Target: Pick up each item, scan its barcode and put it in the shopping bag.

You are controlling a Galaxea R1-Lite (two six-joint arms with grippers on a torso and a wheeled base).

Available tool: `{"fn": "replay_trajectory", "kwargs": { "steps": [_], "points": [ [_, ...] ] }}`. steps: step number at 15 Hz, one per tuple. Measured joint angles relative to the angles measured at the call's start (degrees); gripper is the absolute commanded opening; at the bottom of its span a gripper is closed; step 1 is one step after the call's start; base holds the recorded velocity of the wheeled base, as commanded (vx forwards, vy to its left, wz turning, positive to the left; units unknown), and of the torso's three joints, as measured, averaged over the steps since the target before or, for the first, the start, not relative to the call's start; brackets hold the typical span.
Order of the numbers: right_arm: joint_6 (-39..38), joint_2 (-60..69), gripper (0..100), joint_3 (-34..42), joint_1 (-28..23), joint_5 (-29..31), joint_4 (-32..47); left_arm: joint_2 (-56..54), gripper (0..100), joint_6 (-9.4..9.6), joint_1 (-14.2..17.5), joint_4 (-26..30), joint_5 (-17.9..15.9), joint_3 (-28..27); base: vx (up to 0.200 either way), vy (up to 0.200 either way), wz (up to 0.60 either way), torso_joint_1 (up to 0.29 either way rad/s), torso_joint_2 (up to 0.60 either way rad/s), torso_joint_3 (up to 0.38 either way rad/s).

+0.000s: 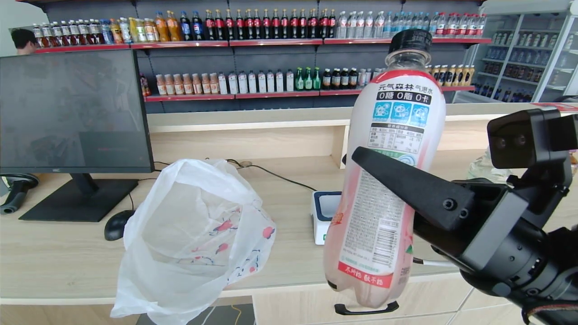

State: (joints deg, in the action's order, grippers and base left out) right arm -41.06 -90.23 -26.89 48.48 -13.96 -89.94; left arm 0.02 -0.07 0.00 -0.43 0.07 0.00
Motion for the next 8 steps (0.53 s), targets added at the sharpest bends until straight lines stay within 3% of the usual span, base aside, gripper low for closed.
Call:
{"fn": "replay_trajectory", "kwargs": {
  "steps": [8],
  "points": [
    [0.57,-0.04,0,-0.34,0.2,0.0,0.0,0.0,100,0.0,0.0,0.0,0.0,0.0,0.0,0.0,0.0,0.0,0.0,0.0]
  ]
}}
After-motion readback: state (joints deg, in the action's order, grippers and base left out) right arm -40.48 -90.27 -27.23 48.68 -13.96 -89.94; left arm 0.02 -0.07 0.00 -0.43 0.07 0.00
